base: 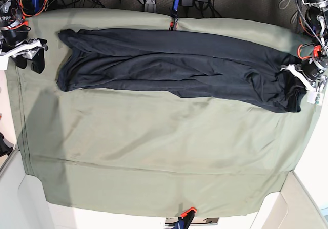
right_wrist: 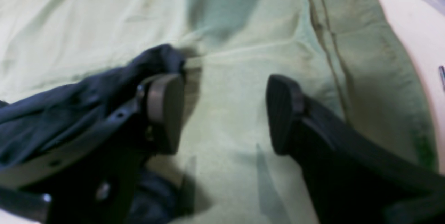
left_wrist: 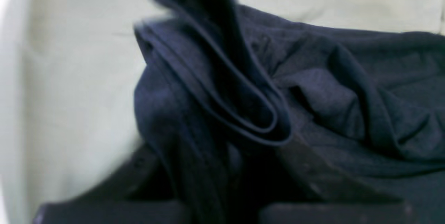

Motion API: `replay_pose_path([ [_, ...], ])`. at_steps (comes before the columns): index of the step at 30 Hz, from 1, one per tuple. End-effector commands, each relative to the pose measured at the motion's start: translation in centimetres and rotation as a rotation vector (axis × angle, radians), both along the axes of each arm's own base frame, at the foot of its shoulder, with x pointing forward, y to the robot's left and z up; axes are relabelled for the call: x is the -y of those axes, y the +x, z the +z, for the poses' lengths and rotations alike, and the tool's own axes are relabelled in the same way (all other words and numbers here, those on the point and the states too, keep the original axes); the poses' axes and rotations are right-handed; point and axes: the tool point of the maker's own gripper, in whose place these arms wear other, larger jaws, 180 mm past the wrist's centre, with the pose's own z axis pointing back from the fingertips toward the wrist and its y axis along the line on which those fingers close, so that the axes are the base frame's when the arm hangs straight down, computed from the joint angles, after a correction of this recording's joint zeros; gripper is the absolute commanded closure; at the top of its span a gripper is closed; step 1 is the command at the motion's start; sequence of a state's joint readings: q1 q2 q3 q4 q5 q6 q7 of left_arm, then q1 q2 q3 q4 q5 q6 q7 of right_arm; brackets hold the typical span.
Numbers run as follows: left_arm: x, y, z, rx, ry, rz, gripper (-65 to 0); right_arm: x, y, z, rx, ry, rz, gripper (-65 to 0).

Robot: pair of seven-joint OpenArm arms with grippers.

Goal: Fold the T-shirt properly
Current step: 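Grasp the strip end with the left gripper and fold it toward the right gripper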

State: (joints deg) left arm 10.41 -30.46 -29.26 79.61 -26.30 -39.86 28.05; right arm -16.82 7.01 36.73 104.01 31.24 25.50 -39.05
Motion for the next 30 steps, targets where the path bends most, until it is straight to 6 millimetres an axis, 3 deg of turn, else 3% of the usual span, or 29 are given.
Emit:
replay_pose_path([
  [1,-0.1,0.9,2.2,0.044,0.027,-0.023,0.0,0.3,0.7,1.4,0.052,-0.017,0.006,-37.3],
  [3,1.8,0.6,2.8,0.024,0.027,-0.069,0.0,0.3,0.7,1.3,0.051,-0.017,0.007,-37.3],
  [5,5.1,0.3,3.8,0.031,0.014,-0.152,0.0,0.3,0.7,1.4,0.052,-0.017,0.006,-37.3],
  [9,15.0,-0.4,6.4,0.107,-0.027,-0.398,0.0,0.3,0.7,1.4,0.053,-0.017,0.006,-37.3],
  [12,20.5,-0.9,6.1,0.107,-0.049,-0.505,0.0,0.3,0.7,1.3,0.051,-0.017,0.007,-37.3],
  [17,24.9,-1.0,2.4,0.024,-0.005,-0.572,0.0,0.4,0.6,1.3,0.049,-0.019,0.007,-37.3],
  [21,27.1,-1.0,-0.1,-0.036,0.011,-0.641,0.0,0.4,0.6,1.3,0.05,-0.019,0.007,-37.3],
  [22,27.5,-1.3,-0.6,-0.053,0.005,-0.653,-2.6,0.4,0.6,1.3,0.05,-0.019,0.007,-37.3],
  [26,29.7,-3.1,-1.9,-0.112,-0.039,-0.716,-33.1,0.4,0.7,1.4,0.052,-0.019,0.007,-37.3],
  [27,30.3,-3.5,-2.0,-0.123,-0.059,-0.731,-37.5,0.4,0.7,1.4,0.053,-0.018,0.007,-37.3],
  [30,32.0,-4.3,-1.7,-0.126,-0.135,-0.759,-38.7,-0.1,0.7,1.5,0.06,-0.006,0.03,-37.4],
])
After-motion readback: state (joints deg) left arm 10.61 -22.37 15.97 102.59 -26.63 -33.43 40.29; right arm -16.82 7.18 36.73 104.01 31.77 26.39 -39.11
